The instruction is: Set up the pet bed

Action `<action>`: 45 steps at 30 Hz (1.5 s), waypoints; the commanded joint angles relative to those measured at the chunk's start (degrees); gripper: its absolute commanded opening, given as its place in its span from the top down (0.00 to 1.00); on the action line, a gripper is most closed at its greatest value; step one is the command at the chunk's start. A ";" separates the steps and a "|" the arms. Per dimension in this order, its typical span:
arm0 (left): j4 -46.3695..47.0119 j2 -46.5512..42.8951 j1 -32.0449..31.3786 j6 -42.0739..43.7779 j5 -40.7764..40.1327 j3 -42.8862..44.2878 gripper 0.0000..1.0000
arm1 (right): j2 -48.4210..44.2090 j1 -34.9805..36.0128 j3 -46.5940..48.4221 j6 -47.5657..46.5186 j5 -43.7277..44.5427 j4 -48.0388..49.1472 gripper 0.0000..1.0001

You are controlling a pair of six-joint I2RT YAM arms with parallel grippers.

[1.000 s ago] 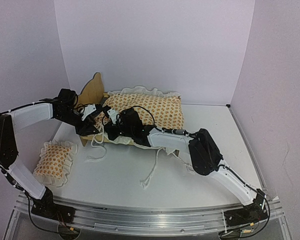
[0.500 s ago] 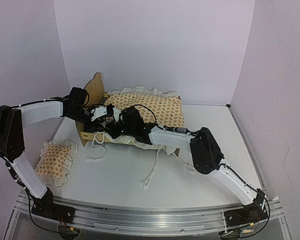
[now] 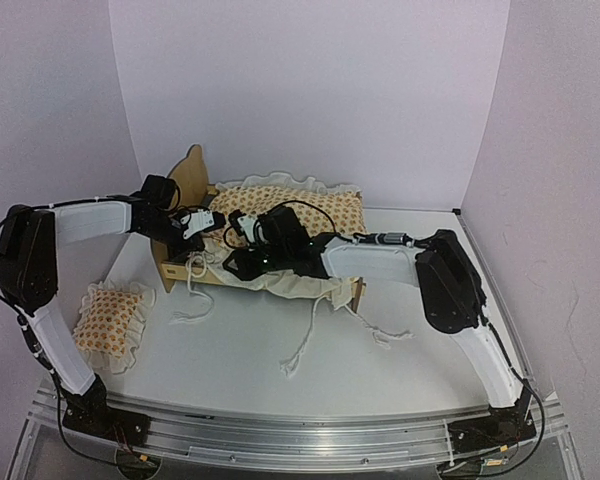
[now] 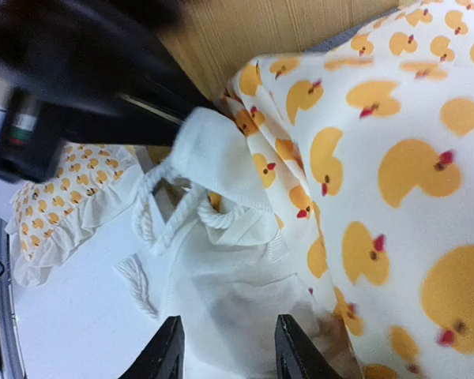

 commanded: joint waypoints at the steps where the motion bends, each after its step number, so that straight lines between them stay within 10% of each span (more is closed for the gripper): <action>1: 4.59 3.35 0.52 -1.87 -7.03 2.21 0.94 | -10.46 1.12 -5.86 -0.49 -0.70 2.97 0.53; 4: 3.45 5.01 0.63 -3.82 -6.77 4.70 0.92 | -11.36 1.17 -9.61 -1.07 1.35 2.71 0.21; 6: 1.74 4.85 0.61 -4.52 -5.48 4.84 0.86 | -10.89 1.14 -10.83 -1.84 4.56 2.01 0.19; 21: -20.07 -5.65 1.85 -5.23 17.73 14.57 0.37 | -1.86 -2.85 -1.45 5.30 11.32 -5.99 0.83; 28: -21.09 -8.35 -2.36 1.45 13.43 7.18 0.72 | 2.14 -4.14 4.99 8.30 12.32 -8.18 0.92; 45: -16.12 -10.31 4.65 -3.54 4.87 2.94 0.74 | 1.82 -4.48 5.84 10.05 13.14 -8.68 1.00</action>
